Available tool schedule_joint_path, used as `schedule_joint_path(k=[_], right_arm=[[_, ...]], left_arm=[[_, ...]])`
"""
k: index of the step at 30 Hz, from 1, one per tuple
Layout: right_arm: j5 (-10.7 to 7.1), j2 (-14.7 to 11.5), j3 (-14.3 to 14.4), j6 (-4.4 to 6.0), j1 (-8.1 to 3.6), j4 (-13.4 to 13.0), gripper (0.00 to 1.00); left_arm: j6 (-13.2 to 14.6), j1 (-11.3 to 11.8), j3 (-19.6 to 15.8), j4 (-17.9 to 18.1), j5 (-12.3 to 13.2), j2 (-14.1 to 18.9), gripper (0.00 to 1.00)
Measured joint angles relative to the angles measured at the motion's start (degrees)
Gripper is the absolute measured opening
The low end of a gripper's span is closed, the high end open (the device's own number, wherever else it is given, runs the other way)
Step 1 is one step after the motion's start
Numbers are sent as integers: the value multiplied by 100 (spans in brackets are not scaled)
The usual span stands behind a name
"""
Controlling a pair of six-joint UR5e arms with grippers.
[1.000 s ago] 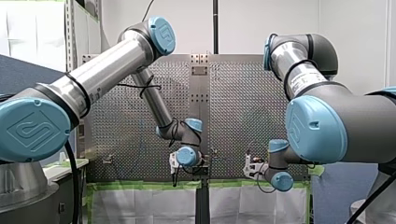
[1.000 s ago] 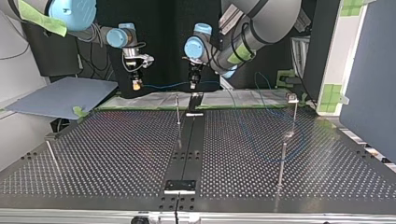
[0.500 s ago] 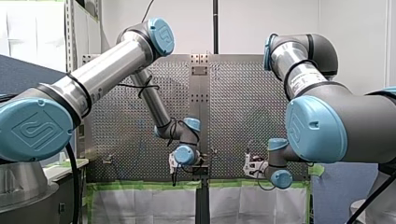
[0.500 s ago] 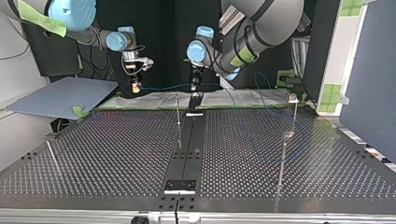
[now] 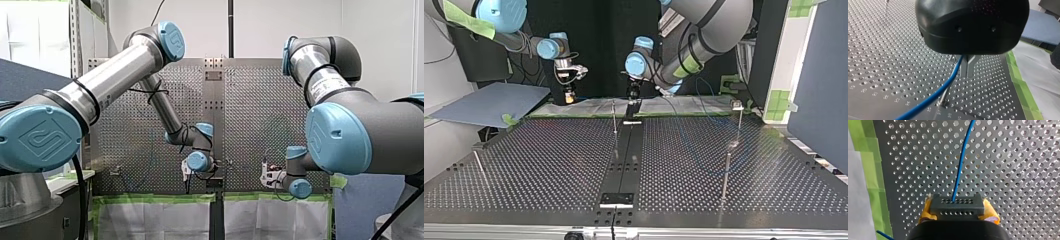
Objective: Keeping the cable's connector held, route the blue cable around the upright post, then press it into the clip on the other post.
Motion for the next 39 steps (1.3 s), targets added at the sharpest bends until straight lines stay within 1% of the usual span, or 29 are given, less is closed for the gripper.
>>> schedule_joint_path(k=[5, 9, 14, 18, 26, 29, 32, 36, 39], right_arm=[[0, 0, -43, -6, 1, 44, 0], [0, 0, -116, -5, 10, 134, 0], [0, 0, -183, 15, 26, 229, 0], [0, 0, -230, 9, 19, 296, 0], [-4, 2, -285, 24, -1, 322, 0], [-6, 2, -335, 34, 0, 331, 0], [-8, 2, -406, 28, 0, 379, 0], [-9, 1, -507, 7, -1, 470, 0], [-11, 1, -567, -1, -4, 515, 0]], left_arm=[[-5, 70, 4, -8, 89, -15, 0], [-29, 123, 36, -12, 173, -33, 0], [-48, 149, 229, -148, 204, -199, 0], [-82, 171, 441, -288, 224, -350, 0], [-126, 245, 670, -332, 304, -388, 0], [-135, 272, 726, -337, 374, -391, 0], [-181, 298, 787, -341, 456, -392, 0], [-310, 332, 887, -349, 581, -392, 0], [-384, 351, 957, -367, 631, -392, 0]])
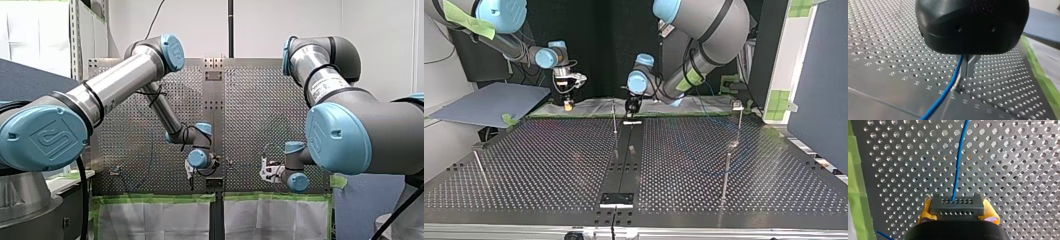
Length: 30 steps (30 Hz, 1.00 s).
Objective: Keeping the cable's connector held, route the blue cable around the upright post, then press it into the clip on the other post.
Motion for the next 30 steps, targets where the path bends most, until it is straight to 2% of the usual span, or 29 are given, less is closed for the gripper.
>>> schedule_joint_path(k=[10, 16, 24, 30], right_arm=[[-20, 2, -183, -42, -16, 100, 0], [-84, 6, -305, -43, -39, 104, 0], [-121, 7, -468, -4, -110, 120, 0], [-151, 14, -569, 40, -164, 128, 0]], left_arm=[[-79, 62, 152, -97, -5, -7, 0], [-133, 139, 336, -232, -8, -188, 0], [-100, 217, 654, -517, -14, -319, 0], [-139, 317, 718, -569, -12, -322, 0]])
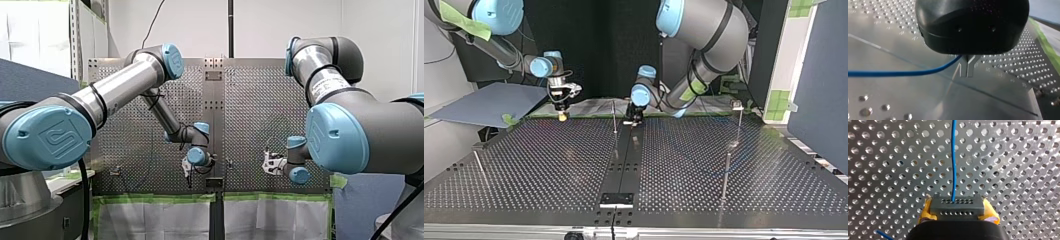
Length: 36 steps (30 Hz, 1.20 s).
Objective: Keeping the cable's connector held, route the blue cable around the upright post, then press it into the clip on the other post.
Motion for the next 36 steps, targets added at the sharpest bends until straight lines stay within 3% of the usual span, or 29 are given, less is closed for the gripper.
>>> schedule_joint_path(k=[8, 16, 21, 27, 29, 30, 32, 33, 35, 36], right_arm=[[-12, 114, -171, 48, -54, 71, 0], [-8, 315, -557, -117, -67, 448, 0], [-10, 326, -704, -116, -74, 709, 0], [-14, 338, -737, -123, -84, 783, 0], [-13, 342, -741, -132, -85, 792, 0], [-14, 344, -742, -135, -85, 796, 0], [-14, 347, -742, -140, -86, 799, 0], [-14, 349, -741, -141, -86, 798, 0], [-14, 351, -742, -142, -89, 797, 0], [-14, 352, -743, -141, -89, 796, 0]], left_arm=[[-3, 36, 8, -69, 0, 2, 0], [13, 38, 12, -99, -10, 3, 0], [22, 38, 12, -83, -7, 3, 0], [81, 24, 8, -23, 93, 4, 3], [145, 18, 9, -21, 121, 4, 26], [199, 15, 10, -35, 112, 4, 26], [292, 9, 10, -88, 56, 4, 47], [359, 2, 10, -130, 14, 6, 47], [462, -9, 11, -188, -2, 8, 60], [533, -9, 10, -219, 4, 8, 60]])
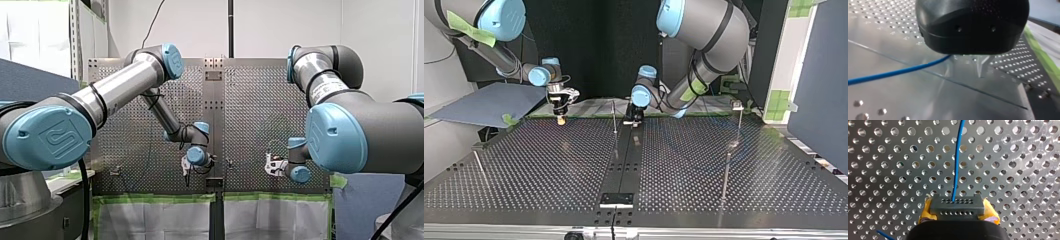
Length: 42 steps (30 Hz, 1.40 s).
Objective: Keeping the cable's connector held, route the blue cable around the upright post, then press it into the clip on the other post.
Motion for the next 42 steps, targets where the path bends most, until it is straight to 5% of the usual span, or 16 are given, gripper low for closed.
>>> schedule_joint_path(k=[2, 3, 5, 21, 29, 42], right_arm=[[0, 1, 1, 2, 0, 2, 0], [0, 1, 1, 3, 0, 3, 0], [0, 3, 2, 5, 0, 4, 0], [0, 22, 5, 24, -1, 14, 0], [0, 27, 6, 31, -14, 16, 0], [0, 34, 7, 25, -31, 71, 0]], left_arm=[[95, 4, 1, -28, 16, 1, 78], [154, 5, 0, -38, 21, 3, 78], [244, 3, 0, -50, 19, 4, 100], [1079, -260, -2, -770, -458, 277, 100], [1103, -477, -5, -1143, -464, 590, 100], [1087, -659, -5, -1789, -480, 628, 100]])
